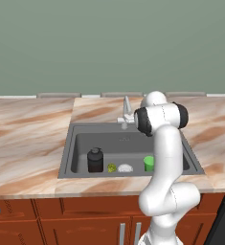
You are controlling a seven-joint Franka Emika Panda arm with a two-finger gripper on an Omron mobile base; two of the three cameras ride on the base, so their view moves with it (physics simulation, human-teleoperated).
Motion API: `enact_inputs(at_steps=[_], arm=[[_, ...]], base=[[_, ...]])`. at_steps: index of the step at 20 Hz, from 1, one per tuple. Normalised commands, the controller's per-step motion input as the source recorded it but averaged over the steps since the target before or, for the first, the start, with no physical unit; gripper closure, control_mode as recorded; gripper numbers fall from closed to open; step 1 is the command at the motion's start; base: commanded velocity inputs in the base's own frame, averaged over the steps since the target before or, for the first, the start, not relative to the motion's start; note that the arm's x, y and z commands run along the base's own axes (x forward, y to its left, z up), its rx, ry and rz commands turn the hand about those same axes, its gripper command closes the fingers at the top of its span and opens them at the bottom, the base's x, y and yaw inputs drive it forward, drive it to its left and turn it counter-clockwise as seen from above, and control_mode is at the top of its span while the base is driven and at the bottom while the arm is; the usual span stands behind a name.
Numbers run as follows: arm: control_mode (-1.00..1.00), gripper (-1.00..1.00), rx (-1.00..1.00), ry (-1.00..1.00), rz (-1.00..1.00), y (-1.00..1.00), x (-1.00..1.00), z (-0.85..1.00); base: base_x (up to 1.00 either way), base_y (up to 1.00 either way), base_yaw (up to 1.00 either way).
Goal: Pick the jug and cup and place them in the sink. Then turn on the water.
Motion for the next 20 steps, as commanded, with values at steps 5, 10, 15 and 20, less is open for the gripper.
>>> enact_inputs(at_steps=[5, 10, 15, 20], arm=[[-1.00, -1.00, 0.00, 0.00, -0.02, -0.02, 0.04, -0.12], [-1.00, -1.00, 0.00, 0.00, -0.02, 0.00, 0.05, -0.14], [-1.00, -1.00, 0.00, 0.00, -0.05, -0.04, 0.00, -0.09], [-1.00, -1.00, 0.00, 0.00, -0.10, -0.26, 0.00, -0.02]], base=[[0.00, 0.00, 0.00], [0.00, 0.00, 0.00], [0.00, 0.00, 0.00], [0.00, 0.00, 0.00]])
